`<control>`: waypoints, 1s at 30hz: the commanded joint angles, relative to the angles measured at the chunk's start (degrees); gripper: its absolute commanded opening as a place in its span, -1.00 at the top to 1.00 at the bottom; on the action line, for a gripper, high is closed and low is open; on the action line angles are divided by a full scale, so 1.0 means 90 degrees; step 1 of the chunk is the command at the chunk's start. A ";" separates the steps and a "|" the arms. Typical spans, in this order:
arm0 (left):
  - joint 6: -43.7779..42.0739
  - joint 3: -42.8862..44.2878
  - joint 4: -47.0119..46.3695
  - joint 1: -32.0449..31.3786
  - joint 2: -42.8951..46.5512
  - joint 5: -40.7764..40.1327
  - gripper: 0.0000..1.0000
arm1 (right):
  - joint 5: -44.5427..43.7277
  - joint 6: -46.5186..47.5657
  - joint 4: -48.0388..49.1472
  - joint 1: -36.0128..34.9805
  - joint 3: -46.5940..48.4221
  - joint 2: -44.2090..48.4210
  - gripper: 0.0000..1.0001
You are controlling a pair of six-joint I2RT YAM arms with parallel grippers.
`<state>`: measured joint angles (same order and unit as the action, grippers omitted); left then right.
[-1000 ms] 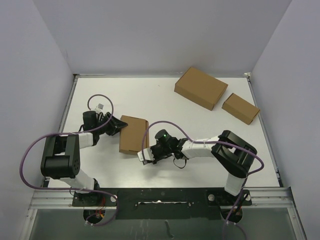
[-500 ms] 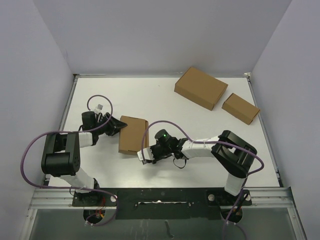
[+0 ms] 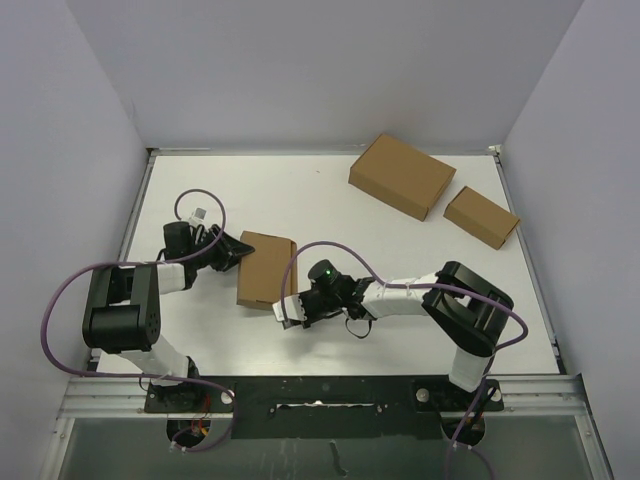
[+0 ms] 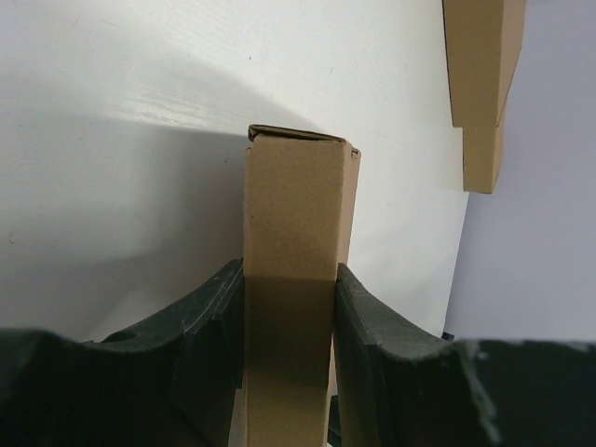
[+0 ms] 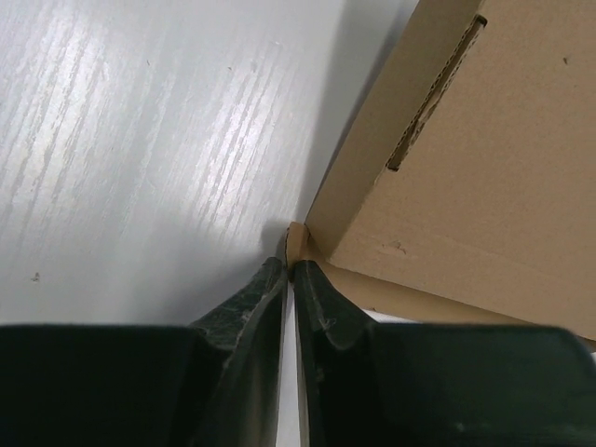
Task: Fold the paper box
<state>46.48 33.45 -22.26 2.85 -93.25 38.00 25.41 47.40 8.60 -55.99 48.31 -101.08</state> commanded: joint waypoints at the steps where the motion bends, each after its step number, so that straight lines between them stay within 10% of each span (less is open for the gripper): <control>1: -0.0389 0.0240 0.1016 0.0091 -0.0200 -0.0427 0.75 | -0.0048 -0.0097 0.0390 -0.0026 0.0215 -0.0012 0.83; 30: -0.0035 0.0678 0.0920 0.0308 -0.0927 0.0863 0.81 | 0.1081 -0.1188 -0.0045 0.0714 0.0558 -0.0061 1.00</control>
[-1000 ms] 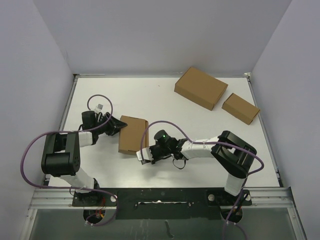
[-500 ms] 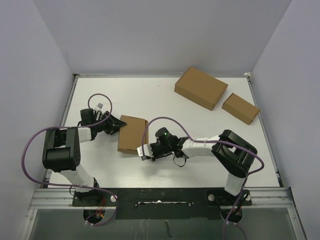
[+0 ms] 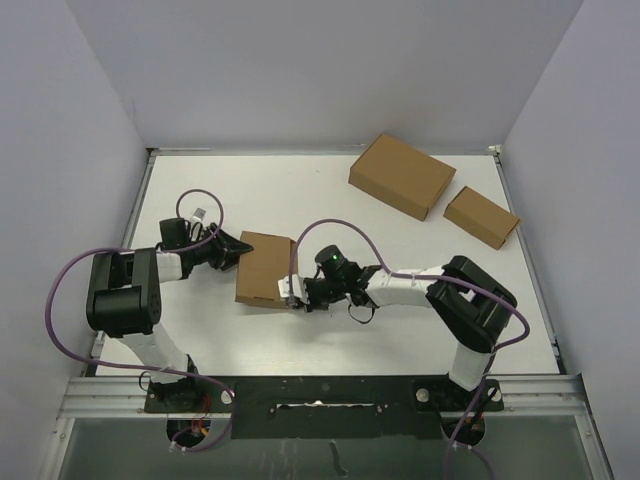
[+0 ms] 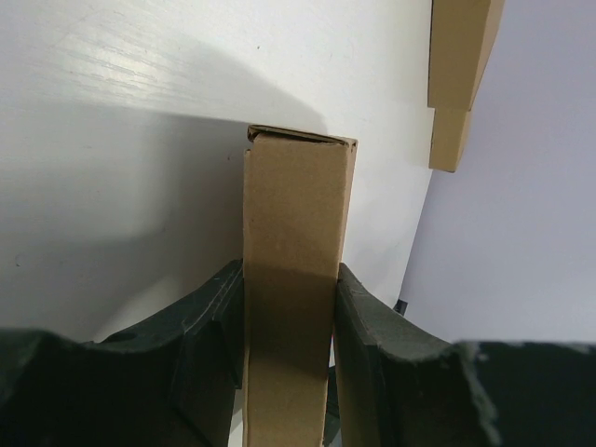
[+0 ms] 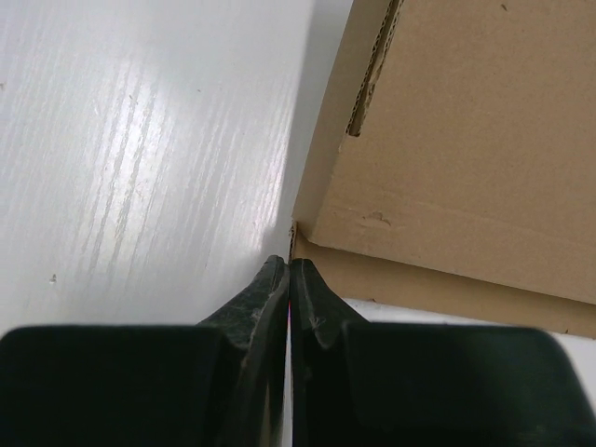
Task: Fold the paper box
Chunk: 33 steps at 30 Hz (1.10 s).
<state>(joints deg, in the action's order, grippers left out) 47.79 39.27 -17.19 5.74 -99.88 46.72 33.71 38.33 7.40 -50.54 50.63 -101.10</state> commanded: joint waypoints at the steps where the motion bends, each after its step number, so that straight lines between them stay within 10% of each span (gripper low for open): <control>1: -0.0183 0.0034 0.0357 -0.0012 -0.0192 -0.0096 0.81 | 0.0181 -0.0230 0.0079 0.0128 0.0307 -0.0066 1.00; 33: -0.0432 0.0191 0.0849 -0.0055 0.0006 -0.0278 0.83 | 0.1082 -0.1423 -0.0333 0.0636 0.0791 -0.0504 1.00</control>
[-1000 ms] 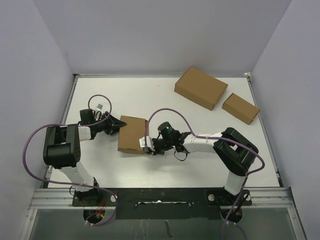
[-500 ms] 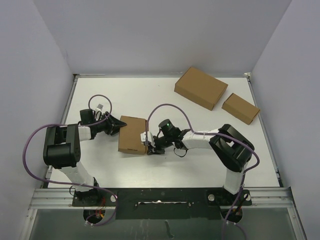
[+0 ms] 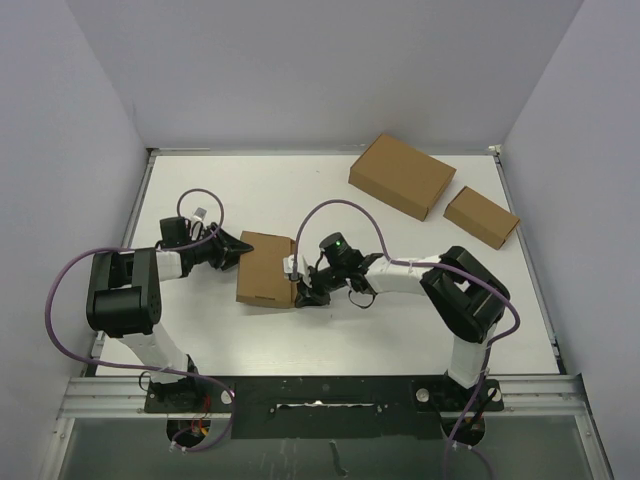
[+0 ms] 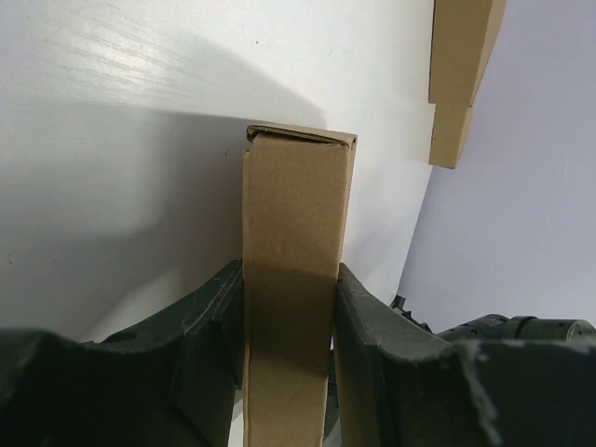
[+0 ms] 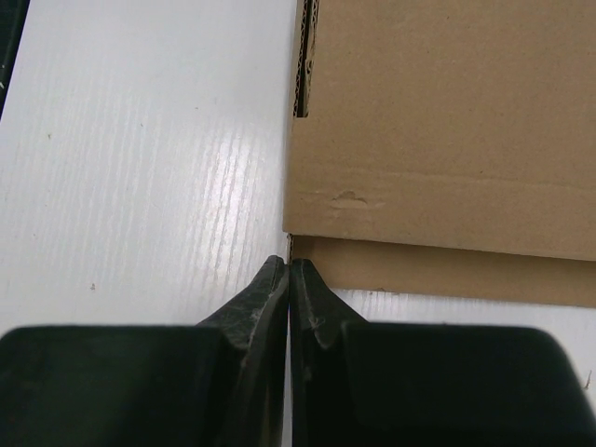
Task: Fold the paper box
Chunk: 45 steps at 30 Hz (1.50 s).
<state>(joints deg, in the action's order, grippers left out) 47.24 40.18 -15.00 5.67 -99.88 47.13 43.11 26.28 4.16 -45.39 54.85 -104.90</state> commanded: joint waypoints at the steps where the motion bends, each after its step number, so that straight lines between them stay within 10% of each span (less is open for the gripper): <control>1: -0.0384 0.0100 0.0647 -0.0058 0.0033 -0.0351 0.83 | 0.0014 -0.0102 -0.0037 0.0053 0.0352 -0.0082 1.00; 27: -0.1160 0.0733 0.2172 -0.0764 0.0768 -0.1761 0.83 | -0.0476 0.0066 -0.1227 -0.0253 0.1152 -0.0292 0.98; 37: -0.1737 0.1020 0.2776 -0.0847 0.0790 -0.2068 0.83 | -0.0207 0.1131 -0.2293 -0.0020 0.1432 0.0078 0.27; 45: -0.2210 0.1569 0.3626 -0.1263 0.0829 -0.2726 0.83 | 0.0229 0.1055 -0.2535 0.0951 0.1490 0.0834 0.22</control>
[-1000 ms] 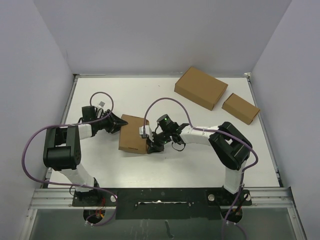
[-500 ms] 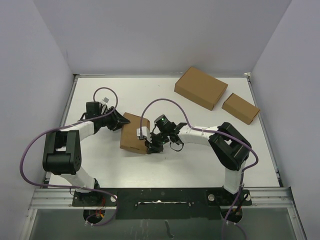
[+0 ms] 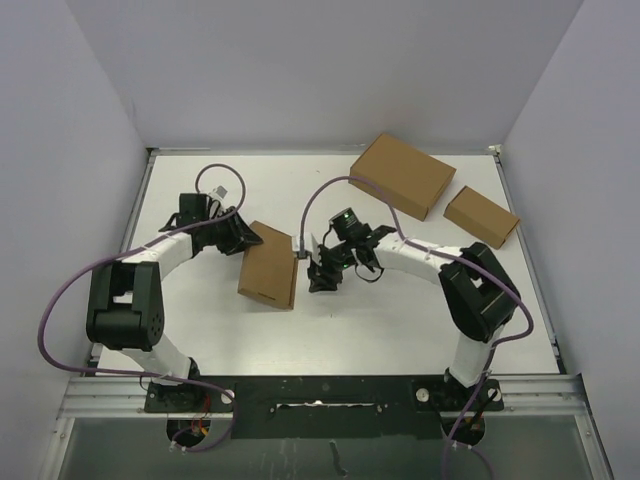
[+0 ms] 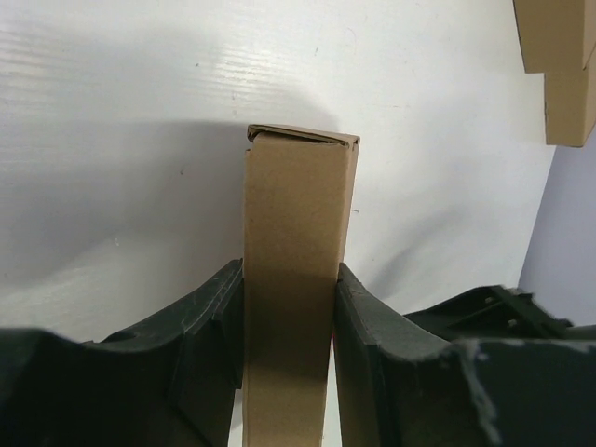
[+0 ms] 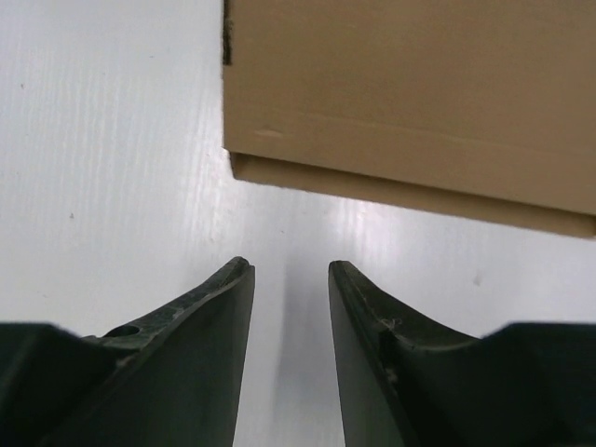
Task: Fold the paper box
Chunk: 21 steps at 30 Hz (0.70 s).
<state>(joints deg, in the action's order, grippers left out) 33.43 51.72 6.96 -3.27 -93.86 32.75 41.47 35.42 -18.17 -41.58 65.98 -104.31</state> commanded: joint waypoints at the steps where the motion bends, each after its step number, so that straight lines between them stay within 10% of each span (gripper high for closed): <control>1: -0.0748 0.0388 0.1349 -0.0346 0.0166 -0.1273 0.83 | 0.0458 0.0020 -0.0051 0.0692 0.0241 0.0871 0.22; 21: -0.1431 0.2782 0.4118 -0.2947 -0.0691 -0.4748 0.82 | 0.1354 -0.0560 0.0104 0.2697 -0.0107 0.2163 0.21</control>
<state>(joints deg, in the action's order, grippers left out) 23.24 73.43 32.91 -26.26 -95.53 0.54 50.11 32.10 -18.94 -19.16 65.39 -88.55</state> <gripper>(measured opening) 0.338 0.393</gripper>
